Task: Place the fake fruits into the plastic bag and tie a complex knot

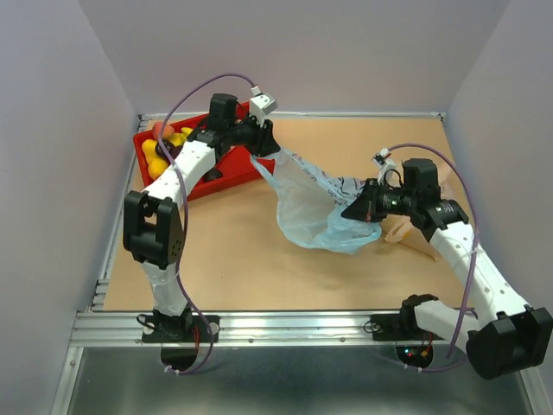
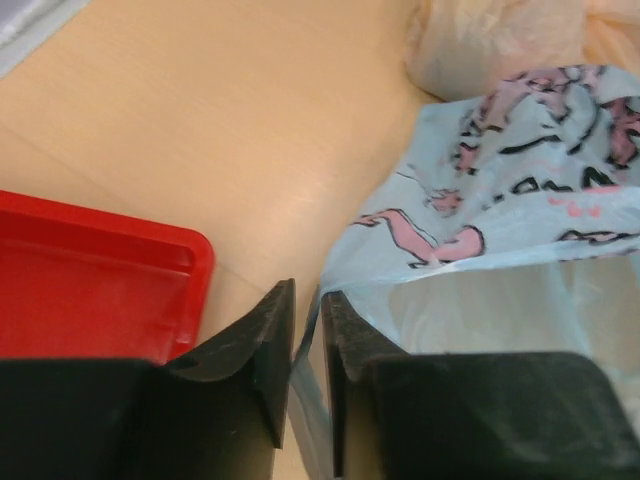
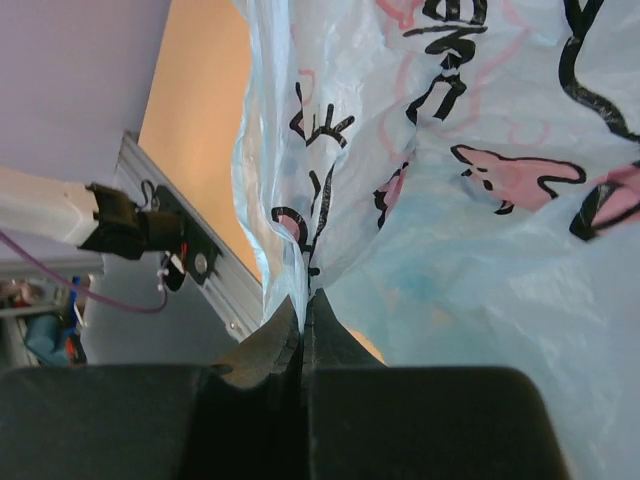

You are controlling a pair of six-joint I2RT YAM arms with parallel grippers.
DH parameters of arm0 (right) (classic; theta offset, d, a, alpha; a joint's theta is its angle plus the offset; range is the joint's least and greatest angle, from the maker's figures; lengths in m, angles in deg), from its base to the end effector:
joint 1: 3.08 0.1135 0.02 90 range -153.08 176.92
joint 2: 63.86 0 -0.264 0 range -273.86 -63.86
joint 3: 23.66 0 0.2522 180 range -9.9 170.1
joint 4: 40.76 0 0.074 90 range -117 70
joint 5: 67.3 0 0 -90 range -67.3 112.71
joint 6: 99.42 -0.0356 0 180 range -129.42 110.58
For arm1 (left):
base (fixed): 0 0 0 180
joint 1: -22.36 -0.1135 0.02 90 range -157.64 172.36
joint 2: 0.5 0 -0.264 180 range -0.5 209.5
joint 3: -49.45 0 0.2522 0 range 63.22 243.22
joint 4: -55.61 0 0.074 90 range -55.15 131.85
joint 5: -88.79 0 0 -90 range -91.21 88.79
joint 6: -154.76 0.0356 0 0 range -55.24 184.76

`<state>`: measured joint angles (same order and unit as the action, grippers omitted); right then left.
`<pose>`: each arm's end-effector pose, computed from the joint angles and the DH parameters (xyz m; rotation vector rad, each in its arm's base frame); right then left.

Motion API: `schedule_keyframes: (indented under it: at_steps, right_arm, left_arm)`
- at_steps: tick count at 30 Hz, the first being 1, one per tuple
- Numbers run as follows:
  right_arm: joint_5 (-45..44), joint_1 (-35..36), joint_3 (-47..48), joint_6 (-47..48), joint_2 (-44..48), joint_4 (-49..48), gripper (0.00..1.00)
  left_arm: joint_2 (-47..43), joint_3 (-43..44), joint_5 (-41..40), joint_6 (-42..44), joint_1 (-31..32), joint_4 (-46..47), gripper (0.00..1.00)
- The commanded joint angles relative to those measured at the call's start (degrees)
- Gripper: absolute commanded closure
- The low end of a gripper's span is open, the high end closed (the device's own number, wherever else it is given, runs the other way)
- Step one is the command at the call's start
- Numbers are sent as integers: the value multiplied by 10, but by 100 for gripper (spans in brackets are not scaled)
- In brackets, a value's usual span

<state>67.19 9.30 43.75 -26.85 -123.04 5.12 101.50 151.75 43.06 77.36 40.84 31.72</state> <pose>0.2027 0.0700 0.3156 -0.3445 2.2145 1.1462 0.3888 -0.1561 0.3332 0.9871 1.6792 -0.8278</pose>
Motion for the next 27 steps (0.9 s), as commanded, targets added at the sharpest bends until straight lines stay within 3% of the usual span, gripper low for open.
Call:
schedule_keyframes:
  at_steps: [1, 2, 3, 5, 8, 12, 19, 23, 27]
  right_arm:
    - [-67, -3, -16, -116, -13, -107, 100]
    - [-77, -3, -21, -132, -17, -120, 100]
    - [-97, -4, -23, -146, -29, -134, 100]
    - [-116, -3, -29, -200, -39, -174, 100]
    - [-135, -3, -38, -250, -62, -224, 100]
    - [-158, -3, -36, -270, -87, -240, 100]
    - [-169, -4, -40, -275, -107, -266, 100]
    - [-174, -4, -42, -264, -111, -268, 100]
    - [-175, -4, -43, -259, -114, -269, 100]
  left_arm:
    - [28, 97, -92, 22, -9, 6, 54]
    - [29, 110, -97, 19, -20, -2, 46]
    - [28, 130, -105, 16, -27, -15, 31]
    - [14, 146, -110, 7, -57, -28, 15]
    - [-9, 157, -85, 20, -114, -90, 1]
    - [-38, 137, -123, 107, -164, -171, 1]
    - [-57, 64, -222, 267, -204, -229, 3]
    - [-16, 75, -232, 372, -208, -291, 11]
    - [37, 118, -234, 421, -208, -322, 14]
